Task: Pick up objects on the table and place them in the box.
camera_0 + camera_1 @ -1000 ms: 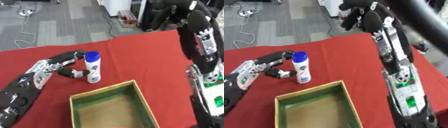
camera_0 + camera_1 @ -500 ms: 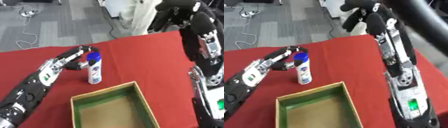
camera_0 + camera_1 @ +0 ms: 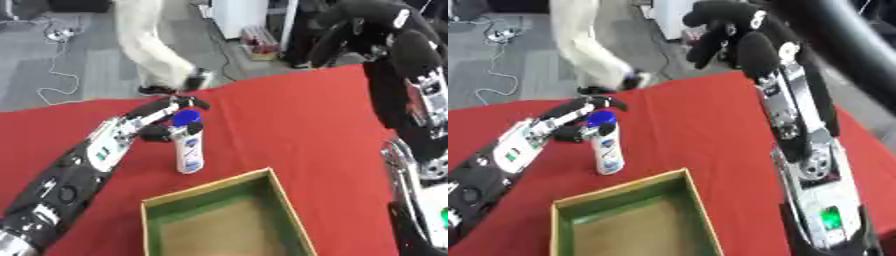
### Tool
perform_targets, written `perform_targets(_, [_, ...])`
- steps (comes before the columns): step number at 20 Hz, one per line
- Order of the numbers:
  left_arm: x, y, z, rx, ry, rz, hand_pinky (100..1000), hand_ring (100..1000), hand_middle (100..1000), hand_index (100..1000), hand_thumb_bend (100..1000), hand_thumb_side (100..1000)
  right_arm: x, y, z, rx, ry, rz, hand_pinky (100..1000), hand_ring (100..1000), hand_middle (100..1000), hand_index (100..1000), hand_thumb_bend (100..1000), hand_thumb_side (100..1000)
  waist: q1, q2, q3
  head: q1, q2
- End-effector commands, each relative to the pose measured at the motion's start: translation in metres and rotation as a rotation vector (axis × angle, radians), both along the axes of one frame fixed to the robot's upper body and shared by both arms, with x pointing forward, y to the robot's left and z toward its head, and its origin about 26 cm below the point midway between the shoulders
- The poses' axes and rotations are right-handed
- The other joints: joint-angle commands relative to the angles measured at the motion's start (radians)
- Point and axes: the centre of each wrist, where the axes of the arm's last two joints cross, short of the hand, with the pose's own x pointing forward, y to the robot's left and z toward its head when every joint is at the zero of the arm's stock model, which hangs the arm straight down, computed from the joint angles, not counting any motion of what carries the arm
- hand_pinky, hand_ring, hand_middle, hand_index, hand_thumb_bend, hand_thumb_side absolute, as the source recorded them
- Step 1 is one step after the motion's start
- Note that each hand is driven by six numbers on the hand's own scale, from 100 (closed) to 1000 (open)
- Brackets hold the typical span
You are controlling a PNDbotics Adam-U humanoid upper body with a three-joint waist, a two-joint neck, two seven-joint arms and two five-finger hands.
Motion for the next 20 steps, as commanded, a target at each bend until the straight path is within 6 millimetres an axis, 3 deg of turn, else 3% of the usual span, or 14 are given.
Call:
perform_targets(1, [0.005,0.001,0.011,0.057,-0.043,-0.018,972,926,815,922,324,1000,-0.003,0.003,0.009,0.004,-0.032,0.019,469,539,686,816,100,1000,0.001,-0.011,-0.003,0.007,-0.018])
perform_targets(5, [0.003,0.004,0.0,0.093,-0.033,-0.013,945,897,799,909,313,1000,-0.003,0.003,0.009,0.001,-0.033,0.023,469,539,686,816,100,1000,0.0,-0.007,-0.004,0.005,-0.012])
perform_targets(6, [0.003,0.005,-0.002,0.099,-0.03,-0.01,888,858,787,902,311,1000,-0.003,0.003,0.009,0.0,-0.033,0.024,469,539,686,816,100,1000,0.0,-0.007,-0.004,0.004,-0.01])
perform_targets(8, [0.002,0.007,-0.005,0.098,-0.034,-0.001,618,696,704,856,322,1000,-0.003,0.003,0.009,0.0,-0.034,0.023,465,535,682,813,100,1000,0.0,-0.006,-0.004,0.002,-0.009])
perform_targets(9, [0.002,0.008,-0.006,0.089,-0.043,0.008,748,776,758,886,313,1000,-0.003,0.003,0.009,0.001,-0.035,0.022,467,537,684,815,100,1000,-0.001,-0.006,-0.004,0.002,-0.009])
perform_targets(10, [0.002,0.008,-0.007,0.066,-0.053,0.022,355,517,557,762,268,955,-0.003,0.003,0.009,0.004,-0.036,0.021,461,531,676,810,100,1000,-0.001,-0.005,-0.004,0.0,-0.01])
perform_targets(11, [0.002,0.009,-0.008,0.019,-0.068,0.049,375,533,571,773,276,959,-0.002,0.003,0.009,0.009,-0.038,0.021,462,531,676,810,100,1000,-0.001,-0.005,-0.004,-0.001,-0.012])
perform_targets(12, [0.002,0.009,-0.01,-0.026,-0.08,0.073,133,325,392,612,176,922,-0.002,0.003,0.009,0.014,-0.039,0.021,459,527,672,807,100,1000,-0.001,-0.004,-0.004,-0.002,-0.013])
perform_targets(13, [0.001,0.009,-0.012,-0.067,-0.087,0.093,117,313,381,600,175,914,-0.002,0.003,0.01,0.019,-0.041,0.021,459,527,672,807,100,1000,-0.001,-0.004,-0.005,-0.002,-0.015])
perform_targets(14, [0.001,0.008,-0.015,-0.102,-0.088,0.105,100,207,264,475,143,829,-0.003,0.003,0.01,0.021,-0.042,0.022,459,527,672,807,100,1000,-0.001,-0.004,-0.005,-0.003,-0.016])
perform_targets(15, [0.0,0.008,-0.016,-0.128,-0.086,0.113,100,254,323,534,156,871,-0.003,0.003,0.01,0.023,-0.043,0.022,459,527,672,807,100,1000,-0.001,-0.004,-0.005,-0.004,-0.017])
perform_targets(16, [0.0,0.008,-0.017,-0.152,-0.086,0.119,100,100,100,360,164,798,-0.003,0.003,0.01,0.022,-0.043,0.022,459,526,672,807,100,1000,-0.001,-0.004,-0.005,-0.006,-0.019])
perform_targets(17, [0.0,0.007,-0.016,-0.177,-0.088,0.124,100,100,100,369,163,798,-0.003,0.003,0.01,0.021,-0.043,0.023,459,526,672,807,100,1000,-0.001,-0.004,-0.004,-0.007,-0.02])
perform_targets(20, [0.0,0.006,-0.015,-0.235,-0.09,0.131,100,100,100,262,171,781,-0.003,0.003,0.009,0.017,-0.044,0.023,459,526,672,808,100,1000,-0.001,-0.005,-0.002,-0.01,-0.021])
